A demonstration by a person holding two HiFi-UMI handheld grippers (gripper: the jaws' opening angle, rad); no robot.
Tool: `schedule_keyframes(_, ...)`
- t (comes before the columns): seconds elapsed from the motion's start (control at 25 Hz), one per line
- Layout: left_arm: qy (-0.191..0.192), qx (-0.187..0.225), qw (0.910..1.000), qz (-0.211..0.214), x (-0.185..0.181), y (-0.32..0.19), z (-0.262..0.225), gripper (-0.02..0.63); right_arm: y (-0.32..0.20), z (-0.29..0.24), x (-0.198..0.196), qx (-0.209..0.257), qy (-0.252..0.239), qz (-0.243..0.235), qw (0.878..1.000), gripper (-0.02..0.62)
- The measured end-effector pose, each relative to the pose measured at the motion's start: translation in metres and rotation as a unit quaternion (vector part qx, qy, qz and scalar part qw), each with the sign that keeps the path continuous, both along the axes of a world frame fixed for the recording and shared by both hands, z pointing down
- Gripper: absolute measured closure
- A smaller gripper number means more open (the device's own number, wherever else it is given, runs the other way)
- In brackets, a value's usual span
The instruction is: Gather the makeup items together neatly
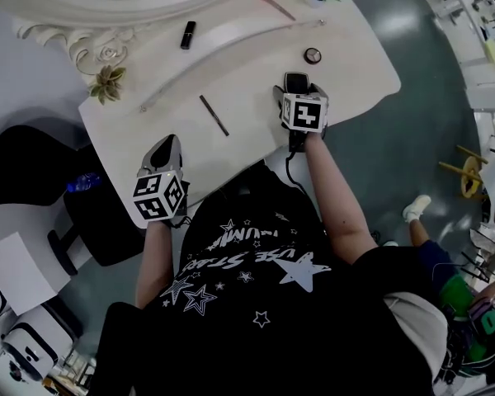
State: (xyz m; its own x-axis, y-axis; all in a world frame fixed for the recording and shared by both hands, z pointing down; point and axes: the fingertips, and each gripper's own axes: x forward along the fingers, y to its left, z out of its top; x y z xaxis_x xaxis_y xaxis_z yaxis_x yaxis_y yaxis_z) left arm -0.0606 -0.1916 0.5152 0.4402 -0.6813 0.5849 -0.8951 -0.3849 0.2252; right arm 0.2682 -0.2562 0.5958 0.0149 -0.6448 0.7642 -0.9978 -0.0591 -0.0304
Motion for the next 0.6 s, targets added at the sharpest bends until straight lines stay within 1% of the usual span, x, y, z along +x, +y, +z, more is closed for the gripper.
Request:
schedule_keyframes(0.12, 0.0, 0.001, 1.0, -0.01, -0.002, 0.002, 0.001, 0.604, 0.0, -0.001, 0.002, 0.002, 0.0, 0.005, 1.0, 0.158)
schedule_keyframes(0.16, 0.002, 0.001, 0.9999, -0.014, -0.003, 0.004, 0.001, 0.604, 0.0, -0.001, 0.004, 0.002, 0.0, 0.011, 1.0, 0.187)
schedule_keyframes(0.2, 0.005, 0.001, 0.9998, -0.017, -0.004, 0.006, 0.002, 0.604, 0.0, -0.002, 0.007, 0.003, 0.0, 0.016, 1.0, 0.23)
schedule_keyframes(0.24, 0.007, 0.001, 0.9998, -0.019, -0.004, 0.008, 0.002, 0.604, -0.001, -0.002, 0.008, 0.003, 0.0, 0.018, 1.0, 0.239)
schedule_keyframes(0.6, 0.012, 0.004, 0.9998, -0.016, -0.009, 0.023, 0.0, 0.604, -0.001, -0.003, 0.01, -0.009, -0.004, 0.003, 1.0, 0.242)
